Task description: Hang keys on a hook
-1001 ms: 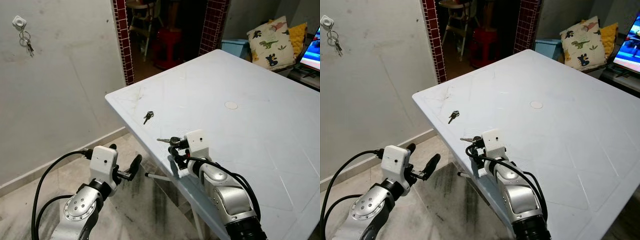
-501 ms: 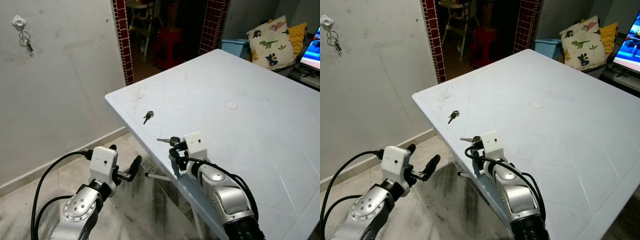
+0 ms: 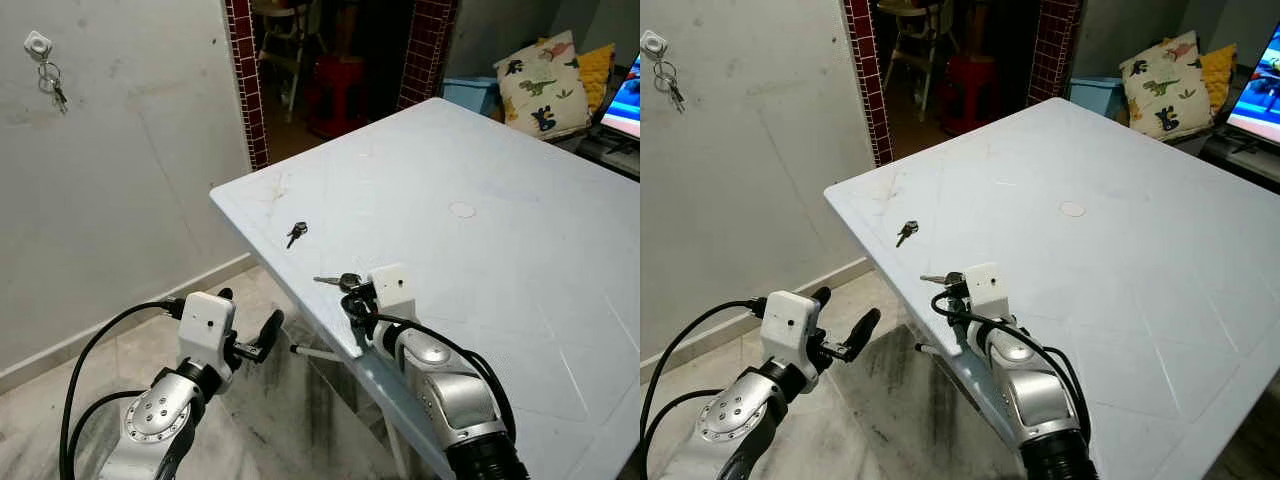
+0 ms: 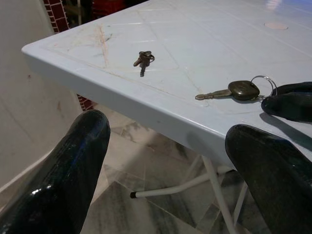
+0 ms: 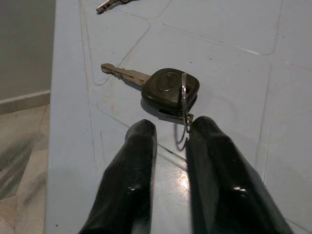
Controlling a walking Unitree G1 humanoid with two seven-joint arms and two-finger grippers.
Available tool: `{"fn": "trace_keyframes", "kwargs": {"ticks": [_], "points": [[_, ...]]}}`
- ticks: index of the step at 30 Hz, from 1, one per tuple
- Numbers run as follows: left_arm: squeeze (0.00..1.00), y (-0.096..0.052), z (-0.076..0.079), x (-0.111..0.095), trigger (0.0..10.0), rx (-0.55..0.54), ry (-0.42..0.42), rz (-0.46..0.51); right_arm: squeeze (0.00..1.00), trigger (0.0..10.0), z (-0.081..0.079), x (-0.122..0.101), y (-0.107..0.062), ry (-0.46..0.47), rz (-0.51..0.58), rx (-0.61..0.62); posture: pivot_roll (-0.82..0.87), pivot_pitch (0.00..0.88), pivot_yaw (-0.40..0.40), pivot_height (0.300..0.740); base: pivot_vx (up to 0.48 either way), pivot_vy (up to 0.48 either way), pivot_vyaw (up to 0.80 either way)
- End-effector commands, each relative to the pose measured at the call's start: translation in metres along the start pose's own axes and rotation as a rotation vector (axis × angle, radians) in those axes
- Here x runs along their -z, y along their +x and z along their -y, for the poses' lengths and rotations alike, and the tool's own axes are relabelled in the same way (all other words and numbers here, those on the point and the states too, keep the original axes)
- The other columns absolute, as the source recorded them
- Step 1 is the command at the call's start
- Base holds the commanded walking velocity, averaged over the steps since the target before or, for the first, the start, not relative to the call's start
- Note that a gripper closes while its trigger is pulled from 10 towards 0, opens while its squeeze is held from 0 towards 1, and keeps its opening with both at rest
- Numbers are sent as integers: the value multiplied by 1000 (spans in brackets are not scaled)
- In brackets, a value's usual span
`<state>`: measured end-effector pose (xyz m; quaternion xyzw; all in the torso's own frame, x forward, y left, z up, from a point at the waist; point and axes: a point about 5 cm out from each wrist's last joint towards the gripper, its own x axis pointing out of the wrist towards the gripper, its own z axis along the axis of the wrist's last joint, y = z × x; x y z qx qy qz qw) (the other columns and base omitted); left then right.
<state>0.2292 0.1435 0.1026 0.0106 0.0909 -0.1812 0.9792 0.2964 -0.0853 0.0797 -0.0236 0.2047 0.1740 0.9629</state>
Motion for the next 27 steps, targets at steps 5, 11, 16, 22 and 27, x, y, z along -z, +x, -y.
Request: {"fn": "trace_keyframes", "kwargs": {"ticks": [5, 11, 16, 22, 27], "points": [[0, -2, 1, -2, 10000, 12, 9, -3, 0, 0, -2, -4, 2, 10, 15, -5, 106, 44, 25, 740, 0, 0, 0], [0, -2, 1, -2, 10000, 14, 10, -6, 0, 0, -2, -4, 2, 15, 17, -3, 106, 46, 26, 740, 0, 0, 0], [0, -3, 1, -1, 10000, 14, 10, -9, 0, 0, -2, -4, 2, 18, 17, 2, 107, 47, 27, 740, 0, 0, 0], [0, -3, 1, -1, 10000, 14, 9, -11, 0, 0, -2, -4, 2, 19, 17, 4, 106, 49, 27, 740, 0, 0, 0], [0, -3, 1, -1, 10000, 15, 8, -13, 0, 0, -1, -5, 1, 23, 25, 24, 107, 51, 29, 740, 0, 0, 0]]}}
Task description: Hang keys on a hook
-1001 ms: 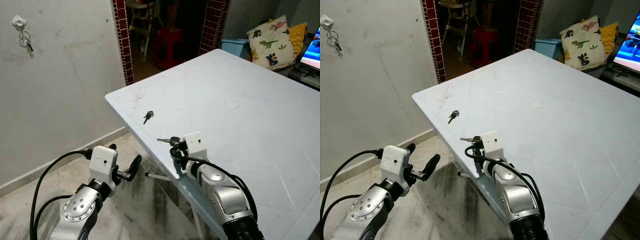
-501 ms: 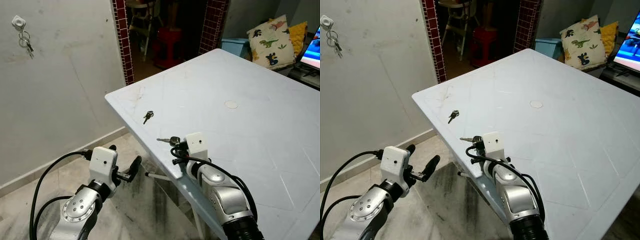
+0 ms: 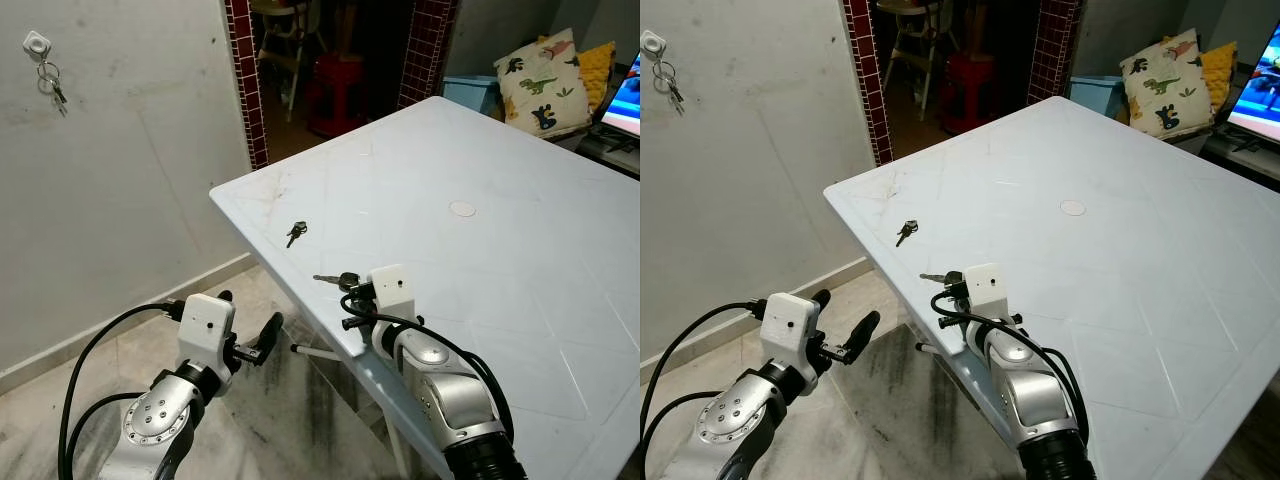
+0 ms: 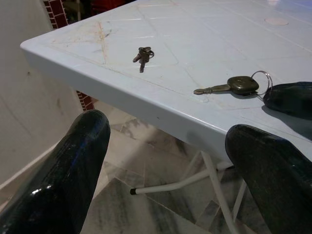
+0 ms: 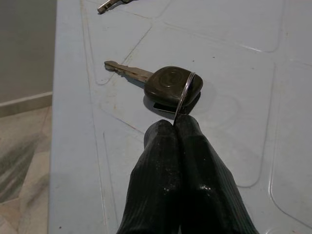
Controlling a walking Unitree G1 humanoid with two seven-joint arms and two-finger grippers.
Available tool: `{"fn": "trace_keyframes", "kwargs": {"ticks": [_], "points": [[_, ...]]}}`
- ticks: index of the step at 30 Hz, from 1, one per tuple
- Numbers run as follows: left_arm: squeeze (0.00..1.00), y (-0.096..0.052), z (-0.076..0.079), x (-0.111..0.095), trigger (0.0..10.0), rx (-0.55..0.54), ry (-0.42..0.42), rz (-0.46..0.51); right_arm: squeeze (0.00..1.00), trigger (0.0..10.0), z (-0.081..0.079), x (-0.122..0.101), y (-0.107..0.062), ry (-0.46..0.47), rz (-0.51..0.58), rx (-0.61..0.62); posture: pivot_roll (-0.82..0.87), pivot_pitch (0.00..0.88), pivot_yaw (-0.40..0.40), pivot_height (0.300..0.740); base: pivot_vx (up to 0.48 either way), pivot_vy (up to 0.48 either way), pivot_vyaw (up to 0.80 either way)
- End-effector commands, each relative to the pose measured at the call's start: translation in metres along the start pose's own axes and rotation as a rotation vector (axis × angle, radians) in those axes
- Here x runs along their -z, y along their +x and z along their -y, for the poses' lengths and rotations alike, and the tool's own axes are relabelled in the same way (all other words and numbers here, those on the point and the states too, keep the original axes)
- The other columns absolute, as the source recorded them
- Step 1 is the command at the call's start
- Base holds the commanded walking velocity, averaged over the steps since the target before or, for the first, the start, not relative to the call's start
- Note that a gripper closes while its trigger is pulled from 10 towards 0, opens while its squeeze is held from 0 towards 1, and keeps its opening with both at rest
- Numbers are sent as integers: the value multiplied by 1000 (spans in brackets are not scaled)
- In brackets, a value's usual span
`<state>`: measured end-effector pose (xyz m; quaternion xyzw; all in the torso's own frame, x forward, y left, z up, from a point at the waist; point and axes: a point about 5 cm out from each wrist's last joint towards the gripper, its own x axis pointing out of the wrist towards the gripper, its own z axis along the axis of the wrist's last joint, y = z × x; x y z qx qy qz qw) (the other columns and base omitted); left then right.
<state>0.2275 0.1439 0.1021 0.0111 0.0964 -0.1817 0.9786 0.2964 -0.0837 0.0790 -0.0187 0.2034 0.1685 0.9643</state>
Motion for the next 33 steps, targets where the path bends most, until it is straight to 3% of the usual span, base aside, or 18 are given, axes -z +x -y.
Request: {"fn": "trace_keyframes", "kwargs": {"ticks": [1, 5, 7, 9, 10, 11, 12, 13, 17, 18, 33], "points": [[0, -2, 1, -2, 10000, 13, 9, -3, 0, 0, 3, -8, -1, 13, 44, 41, 107, 52, 30, 740, 0, 0, 0], [0, -2, 1, -1, 10000, 15, 10, -5, 0, 196, 8, -14, -4, 30, 104, 83, 106, 52, 31, 740, 0, 0, 0], [0, -2, 1, -1, 10000, 18, 9, -8, 0, 1725, 8, -15, -5, 31, 115, 81, 102, 54, 34, 740, 0, 0, 0], [0, -1, 1, -1, 10000, 21, 8, -9, 0, 1725, 8, -14, -6, 26, 113, 77, 102, 54, 34, 740, 0, 0, 0], [0, -2, 1, -1, 10000, 22, 8, -10, 0, 4980, 7, -14, -6, 25, 111, 78, 103, 54, 33, 740, 0, 0, 0], [0, -2, 1, -1, 10000, 22, 8, -10, 0, 4980, 7, -14, -6, 25, 111, 78, 103, 54, 33, 740, 0, 0, 0], [0, -2, 1, -1, 10000, 22, 7, -10, 0, 6784, 7, -14, -5, 17, 105, 77, 103, 55, 31, 740, 0, 0, 0], [0, -2, 1, -1, 10000, 21, 7, -10, 0, 10000, 7, -13, -4, 10, 98, 76, 105, 55, 30, 740, 0, 0, 0], [0, -2, 2, -1, 10000, 18, 5, -11, 0, 10000, 5, -9, -3, 3, 74, 58, 105, 56, 29, 740, 0, 0, 0], [0, -2, 2, -1, 10000, 19, 5, -11, 1000, 10000, 5, -9, -3, 6, 72, 54, 103, 57, 29, 740, 0, 0, 0], [0, -1, 3, 0, 10000, 29, -2, -19, 1000, 10000, 2, -4, -2, -15, 22, 32, 101, 60, 28, 740, 0, 0, 0]]}}
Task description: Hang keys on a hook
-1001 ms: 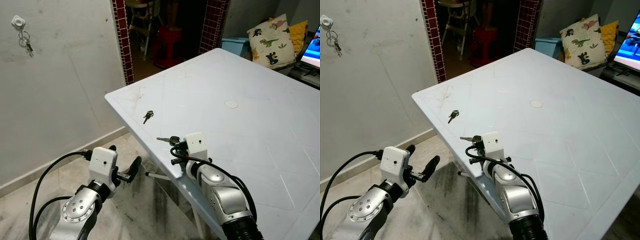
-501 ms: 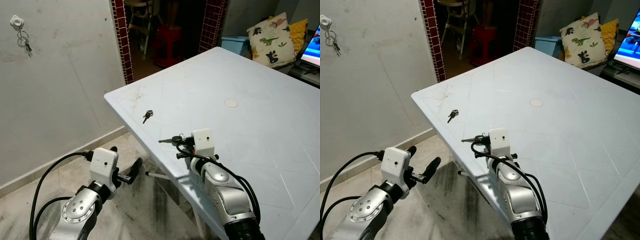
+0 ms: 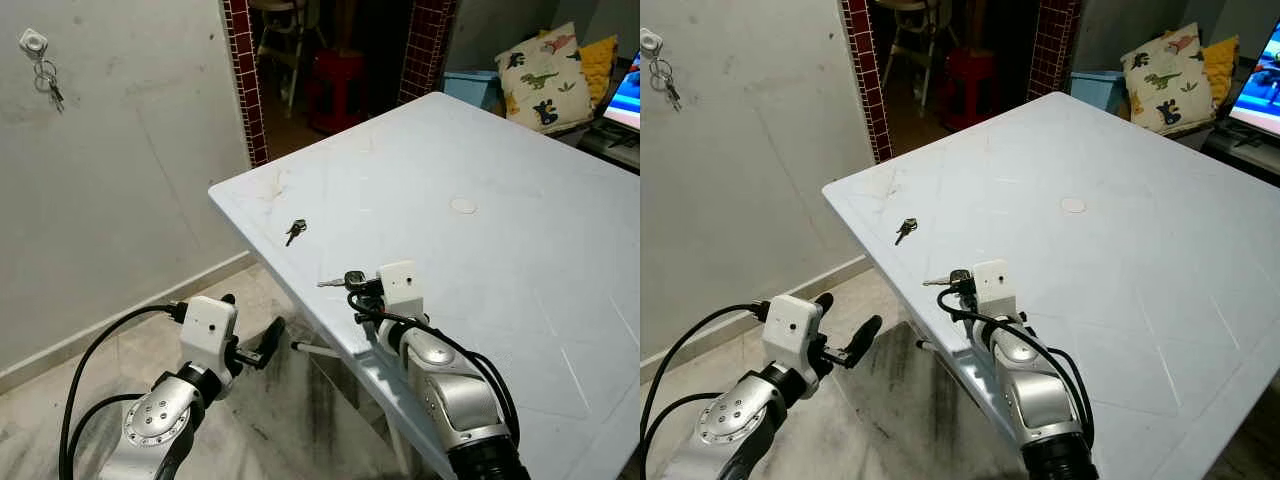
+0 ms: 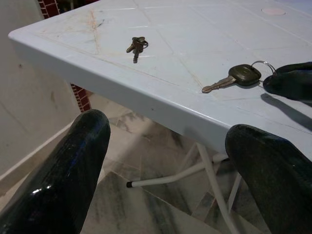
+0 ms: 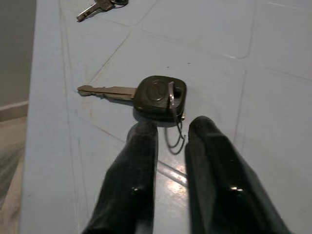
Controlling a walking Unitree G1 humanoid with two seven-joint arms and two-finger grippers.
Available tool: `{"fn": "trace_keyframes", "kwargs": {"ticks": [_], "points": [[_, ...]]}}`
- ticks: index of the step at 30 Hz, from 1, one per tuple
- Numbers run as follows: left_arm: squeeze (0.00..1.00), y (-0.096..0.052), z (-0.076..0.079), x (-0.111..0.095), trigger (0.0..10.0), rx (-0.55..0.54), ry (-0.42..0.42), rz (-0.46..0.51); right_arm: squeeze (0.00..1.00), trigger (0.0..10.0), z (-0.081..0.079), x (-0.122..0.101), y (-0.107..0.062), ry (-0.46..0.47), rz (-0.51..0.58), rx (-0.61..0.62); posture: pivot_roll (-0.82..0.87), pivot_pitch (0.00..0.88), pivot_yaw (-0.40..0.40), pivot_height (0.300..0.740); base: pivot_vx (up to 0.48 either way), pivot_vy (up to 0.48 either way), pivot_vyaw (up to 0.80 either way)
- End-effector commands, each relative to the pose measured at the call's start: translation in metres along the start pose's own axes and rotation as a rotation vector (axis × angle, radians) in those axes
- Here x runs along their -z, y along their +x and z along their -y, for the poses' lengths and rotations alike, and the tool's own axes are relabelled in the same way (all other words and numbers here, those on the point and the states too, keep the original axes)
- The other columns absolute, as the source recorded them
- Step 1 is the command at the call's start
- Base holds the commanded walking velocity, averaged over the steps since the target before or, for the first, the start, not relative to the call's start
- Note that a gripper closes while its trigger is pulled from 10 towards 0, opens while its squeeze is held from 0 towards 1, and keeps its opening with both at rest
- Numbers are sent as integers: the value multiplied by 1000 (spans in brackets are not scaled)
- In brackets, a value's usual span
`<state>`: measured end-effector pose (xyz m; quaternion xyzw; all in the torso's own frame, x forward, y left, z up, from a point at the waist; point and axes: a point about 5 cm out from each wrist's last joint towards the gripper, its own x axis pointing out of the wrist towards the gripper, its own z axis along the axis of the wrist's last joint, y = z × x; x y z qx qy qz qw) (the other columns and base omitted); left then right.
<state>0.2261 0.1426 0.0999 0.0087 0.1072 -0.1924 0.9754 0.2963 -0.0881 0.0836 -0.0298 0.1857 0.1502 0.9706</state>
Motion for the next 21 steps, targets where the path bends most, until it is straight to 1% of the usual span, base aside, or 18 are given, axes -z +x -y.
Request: {"fn": "trace_keyframes", "kwargs": {"ticks": [1, 2, 3, 4, 5, 6, 17, 18, 19, 20, 21], "points": [[0, -1, 1, -2, 10000, 7, 5, 1, 1000, 10000, -2, 0, 1, 4, -11, -12, 101, 60, 28, 740, 0, 0, 0], [0, -1, 1, -2, 10000, 7, 5, 1, 1000, 10000, -2, 0, 1, 3, -12, -13, 101, 60, 28, 740, 0, 0, 0], [0, -1, 1, -2, 10000, 6, 4, 1, 949, 10000, -3, 0, 1, 1, -14, -18, 101, 60, 28, 740, 0, 0, 0], [0, -1, 2, -2, 10000, 6, 3, 0, 75, 10000, -3, 0, 1, 0, -14, -19, 102, 62, 28, 740, 0, 0, 0], [0, -1, 2, -2, 10000, 7, 3, 0, 75, 10000, -3, 0, 1, -1, -15, -20, 102, 62, 28, 740, 0, 0, 0], [0, -1, 2, -2, 10000, 7, 3, 0, 0, 10000, -3, 0, 1, -1, -14, -20, 101, 62, 29, 740, 0, 0, 0], [0, -1, 2, -2, 10000, 11, -3, -1, 0, 10000, -3, -2, 3, 2, 13, -6, 99, 65, 30, 740, 0, 0, 0], [0, -1, 2, -2, 10000, 12, -5, 0, 0, 3451, -3, -4, 4, 14, 23, -9, 96, 66, 28, 740, 0, 0, 0], [0, -1, 2, -2, 10000, 12, -5, 0, 0, 3451, -3, -4, 4, 14, 23, -9, 96, 66, 28, 740, 0, 0, 0], [0, 0, 2, -2, 10000, 13, -6, 1, 0, 1608, -3, -4, 4, 23, 30, -11, 97, 66, 28, 740, 0, 0, 0], [0, 0, 2, -2, 10000, 13, -8, 1, 0, 1098, -3, -5, 4, 25, 36, -19, 96, 65, 29, 740, 0, 0, 0]]}}
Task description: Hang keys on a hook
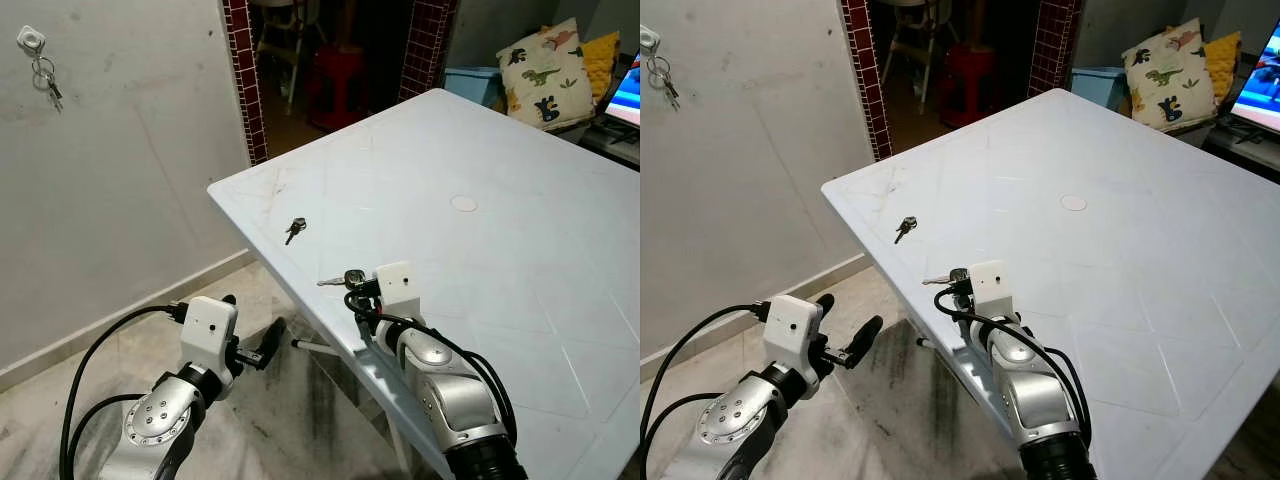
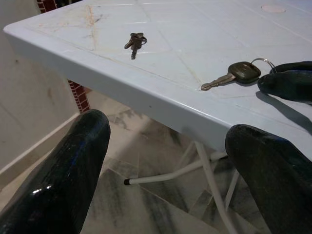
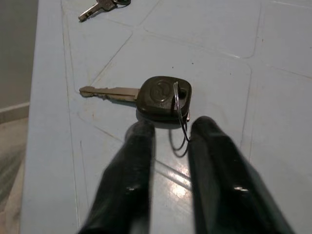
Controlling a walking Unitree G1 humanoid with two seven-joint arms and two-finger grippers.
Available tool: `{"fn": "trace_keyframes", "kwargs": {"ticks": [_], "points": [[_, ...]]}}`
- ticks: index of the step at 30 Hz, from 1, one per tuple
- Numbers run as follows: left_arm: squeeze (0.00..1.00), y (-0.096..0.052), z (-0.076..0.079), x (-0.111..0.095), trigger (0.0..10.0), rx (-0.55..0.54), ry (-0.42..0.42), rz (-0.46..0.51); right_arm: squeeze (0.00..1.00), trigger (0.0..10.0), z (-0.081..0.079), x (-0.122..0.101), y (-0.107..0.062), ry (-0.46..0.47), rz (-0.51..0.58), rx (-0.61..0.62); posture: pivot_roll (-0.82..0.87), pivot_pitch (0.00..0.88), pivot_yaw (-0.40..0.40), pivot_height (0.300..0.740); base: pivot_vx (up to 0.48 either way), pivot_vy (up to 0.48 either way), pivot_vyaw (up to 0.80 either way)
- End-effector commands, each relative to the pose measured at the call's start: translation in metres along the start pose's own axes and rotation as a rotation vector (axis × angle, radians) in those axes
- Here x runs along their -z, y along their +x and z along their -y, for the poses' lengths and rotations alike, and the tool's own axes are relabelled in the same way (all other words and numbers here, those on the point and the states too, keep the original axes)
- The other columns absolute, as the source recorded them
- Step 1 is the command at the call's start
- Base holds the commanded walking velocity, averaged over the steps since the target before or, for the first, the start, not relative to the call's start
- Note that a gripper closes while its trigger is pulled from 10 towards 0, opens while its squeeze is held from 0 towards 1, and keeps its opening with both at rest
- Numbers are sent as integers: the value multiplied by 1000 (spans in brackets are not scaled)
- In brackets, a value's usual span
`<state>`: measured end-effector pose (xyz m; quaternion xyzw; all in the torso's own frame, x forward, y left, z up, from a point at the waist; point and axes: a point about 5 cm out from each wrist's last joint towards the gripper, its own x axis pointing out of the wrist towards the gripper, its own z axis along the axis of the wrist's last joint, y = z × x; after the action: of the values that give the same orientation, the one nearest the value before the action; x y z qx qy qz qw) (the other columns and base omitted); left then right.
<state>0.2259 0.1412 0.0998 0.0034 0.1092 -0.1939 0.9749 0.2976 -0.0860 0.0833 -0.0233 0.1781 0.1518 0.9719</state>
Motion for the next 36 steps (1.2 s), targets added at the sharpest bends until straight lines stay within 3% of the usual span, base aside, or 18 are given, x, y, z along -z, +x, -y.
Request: {"fn": "trace_keyframes", "kwargs": {"ticks": [1, 2, 3, 30, 36], "points": [[0, 0, 1, -2, 10000, 9, 3, 3, 0, 1098, -1, -5, 2, 15, 19, -14, 96, 65, 29, 740, 0, 0, 0], [0, 0, 1, -2, 10000, 9, 1, 3, 0, 39, -2, -6, 2, 18, 32, -22, 94, 65, 28, 740, 0, 0, 0], [0, 0, 1, -2, 10000, 10, 0, 3, 0, 0, -2, -7, 2, 19, 36, -24, 94, 65, 28, 740, 0, 0, 0], [0, 2, 1, -1, 10000, 11, -8, 2, 0, 0, 3, -5, 1, 61, 54, -15, 96, 58, 27, 740, 0, 0, 0], [0, 5, 0, -1, 10000, 13, -12, 3, 0, 0, 10, -47, -1, 114, 257, 21, 100, 50, 29, 740, 0, 0, 0]]}}
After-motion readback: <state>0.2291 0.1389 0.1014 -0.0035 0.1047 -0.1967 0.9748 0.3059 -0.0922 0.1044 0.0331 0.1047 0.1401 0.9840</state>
